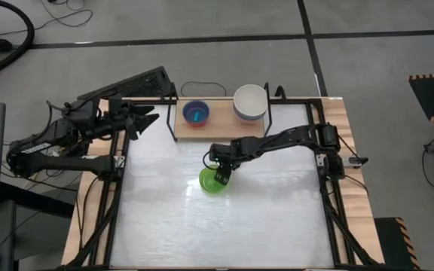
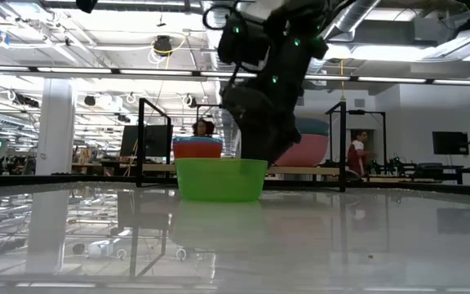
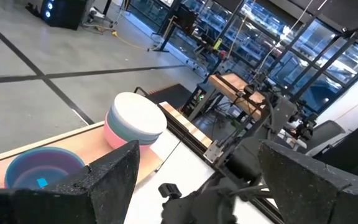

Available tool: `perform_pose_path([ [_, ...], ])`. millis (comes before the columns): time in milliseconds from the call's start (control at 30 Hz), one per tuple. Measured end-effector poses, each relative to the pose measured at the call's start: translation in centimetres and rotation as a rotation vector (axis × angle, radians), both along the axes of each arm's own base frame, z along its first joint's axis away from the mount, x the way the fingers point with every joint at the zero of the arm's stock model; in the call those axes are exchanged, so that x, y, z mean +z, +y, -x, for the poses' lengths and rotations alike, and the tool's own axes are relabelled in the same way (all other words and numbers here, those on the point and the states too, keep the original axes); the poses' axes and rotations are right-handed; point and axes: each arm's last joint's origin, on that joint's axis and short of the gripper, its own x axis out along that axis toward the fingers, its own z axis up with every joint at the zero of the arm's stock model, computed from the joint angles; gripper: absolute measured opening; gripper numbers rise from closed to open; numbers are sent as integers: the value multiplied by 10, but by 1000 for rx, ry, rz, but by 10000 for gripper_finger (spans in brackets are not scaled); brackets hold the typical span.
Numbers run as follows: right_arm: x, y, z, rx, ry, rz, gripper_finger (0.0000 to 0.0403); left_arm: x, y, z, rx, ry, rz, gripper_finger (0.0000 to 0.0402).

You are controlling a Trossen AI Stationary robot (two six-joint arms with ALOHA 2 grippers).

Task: Place and stack bowls onto a shelf
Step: Stack the light green bowl into the light blue bowl on the shelf

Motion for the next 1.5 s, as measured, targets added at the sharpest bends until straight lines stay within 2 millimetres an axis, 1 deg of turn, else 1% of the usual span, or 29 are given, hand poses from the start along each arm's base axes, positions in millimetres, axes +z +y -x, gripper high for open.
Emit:
perform_pose_path([
  [67, -10, -1, -1, -15, 18, -6, 221, 0, 0, 0, 2, 0, 0, 308],
  [133, -18, -3, 0, -24, 56, -8, 189, 0, 0, 0, 3, 0, -1, 308],
  [200, -23, -3, -2, -23, 62, -15, 141, 0, 0, 0, 3, -1, -1, 308],
  [300, -23, -1, -3, -20, 58, -40, 48, 0, 0, 0, 4, -3, -2, 308],
  [333, -23, 0, -3, -23, 56, -42, 28, 0, 0, 0, 4, -3, -2, 308],
  [400, -16, 0, 0, -33, 53, -45, 23, 0, 0, 0, 4, -2, -2, 308],
  [467, -9, -3, 0, -54, 59, -48, 23, 0, 0, 0, 4, -3, -2, 308],
  [533, 8, -13, -3, -64, 38, -45, 23, 0, 0, 0, 7, -3, -2, 308],
  [600, 33, -28, -10, -69, -15, -28, 23, 0, 0, 0, 10, -3, -3, 308],
  [667, 60, -45, -21, -88, -123, -7, 23, 0, 1, 0, 19, -3, -3, 308],
  [800, 108, -84, -34, -136, -287, 65, 23, 0, 1, 0, 31, -3, -2, 308],
  [867, 129, -108, -34, -184, -351, 118, 23, 0, 1, 0, 33, -4, -3, 308],
  [933, 142, -132, -30, -218, -404, 163, 23, 0, 1, 1, 49, -4, -3, 308],
  [967, 149, -143, -29, -242, -457, 183, 23, 0, 2, 1, 60, -4, -3, 308],
  [1000, 153, -155, -27, -269, -491, 202, 23, 0, 2, 1, 71, -3, -4, 308],
  [1133, 159, -193, -12, -354, -525, 237, 23, 0, 3, 2, 114, -3, -6, 308],
  [1200, 155, -209, -10, -384, -538, 250, 23, 0, 3, 2, 127, -3, -7, 308],
  [1267, 150, -221, -10, -385, -560, 234, 23, 0, 3, 2, 135, -4, -7, 308],
  [1300, 143, -226, -10, -380, -541, 211, 23, 0, 3, 2, 135, -5, -3, 308],
  [1367, 134, -231, -23, -360, -550, 203, 23, 0, 4, 1, 137, -3, 0, 308],
  [1433, 129, -233, -29, -335, -493, 187, 23, 0, 4, 0, 137, -3, 1, 308],
  [1467, 127, -234, -34, -313, -478, 192, 23, 0, 4, 0, 140, -3, 4, 308],
  [1500, 130, -236, -42, -293, -503, 209, 23, 0, 4, 1, 153, -4, 5, 308],
])
